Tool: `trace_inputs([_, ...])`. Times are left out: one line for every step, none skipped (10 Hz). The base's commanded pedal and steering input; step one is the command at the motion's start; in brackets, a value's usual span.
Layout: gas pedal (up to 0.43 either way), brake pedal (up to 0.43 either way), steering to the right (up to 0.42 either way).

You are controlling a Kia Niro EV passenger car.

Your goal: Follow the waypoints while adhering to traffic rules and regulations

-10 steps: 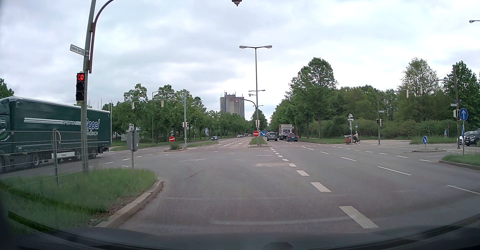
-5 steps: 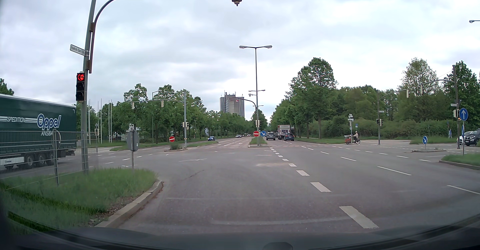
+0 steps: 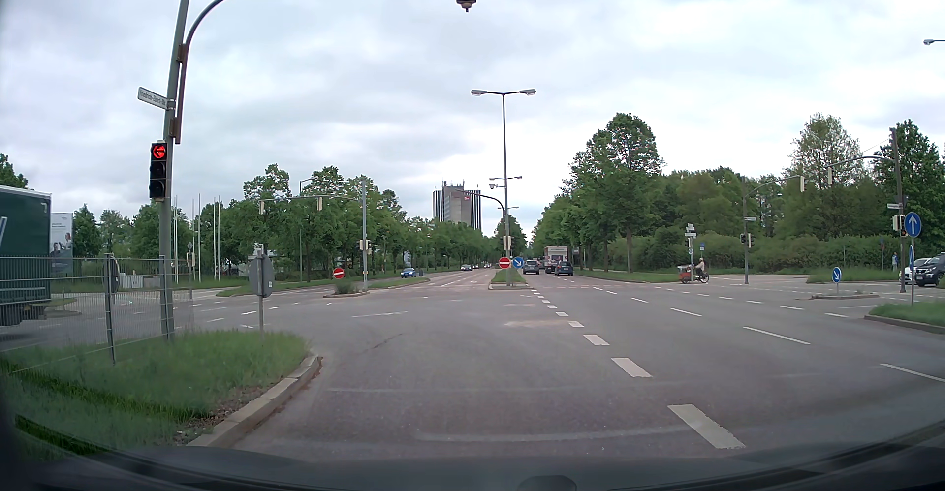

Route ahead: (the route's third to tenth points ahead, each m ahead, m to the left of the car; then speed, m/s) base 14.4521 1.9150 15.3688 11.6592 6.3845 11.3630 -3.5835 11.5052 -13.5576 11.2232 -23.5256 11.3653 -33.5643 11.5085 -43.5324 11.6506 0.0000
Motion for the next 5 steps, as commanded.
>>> trace_inputs([0.0,0.262,-0.003])
trace_inputs([0.0,0.262,-0.003])
trace_inputs([0.0,0.262,-0.003])
trace_inputs([0.0,0.262,-0.003])
trace_inputs([0.0,0.262,-0.003])
